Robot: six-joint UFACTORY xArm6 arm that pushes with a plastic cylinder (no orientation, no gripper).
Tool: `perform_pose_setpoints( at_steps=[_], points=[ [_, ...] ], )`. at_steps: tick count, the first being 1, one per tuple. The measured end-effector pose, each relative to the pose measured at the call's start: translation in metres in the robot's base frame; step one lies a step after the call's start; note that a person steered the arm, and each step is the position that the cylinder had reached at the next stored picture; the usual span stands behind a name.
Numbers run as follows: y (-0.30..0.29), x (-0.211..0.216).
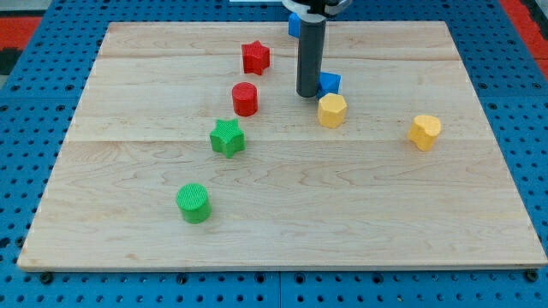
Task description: Move yellow heart closer to the yellow hexagon
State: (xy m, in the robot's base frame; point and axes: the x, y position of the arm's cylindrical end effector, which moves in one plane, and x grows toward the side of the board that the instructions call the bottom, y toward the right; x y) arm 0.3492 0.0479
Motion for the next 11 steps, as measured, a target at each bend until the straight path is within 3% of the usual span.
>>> perform_pose_setpoints(
  at_steps=[2,3,4,5,6,7,8,10,11],
  points=[
    [-0.03,-0.017],
    [0.001,-0.054],
    [0.079,-0.064],
    [0.142,0.006],
    [0.149,0.061],
    [0.171,0.064],
    [0.182,0.093],
    [0.069,0.102],
    [0.067,0.109]
  ],
)
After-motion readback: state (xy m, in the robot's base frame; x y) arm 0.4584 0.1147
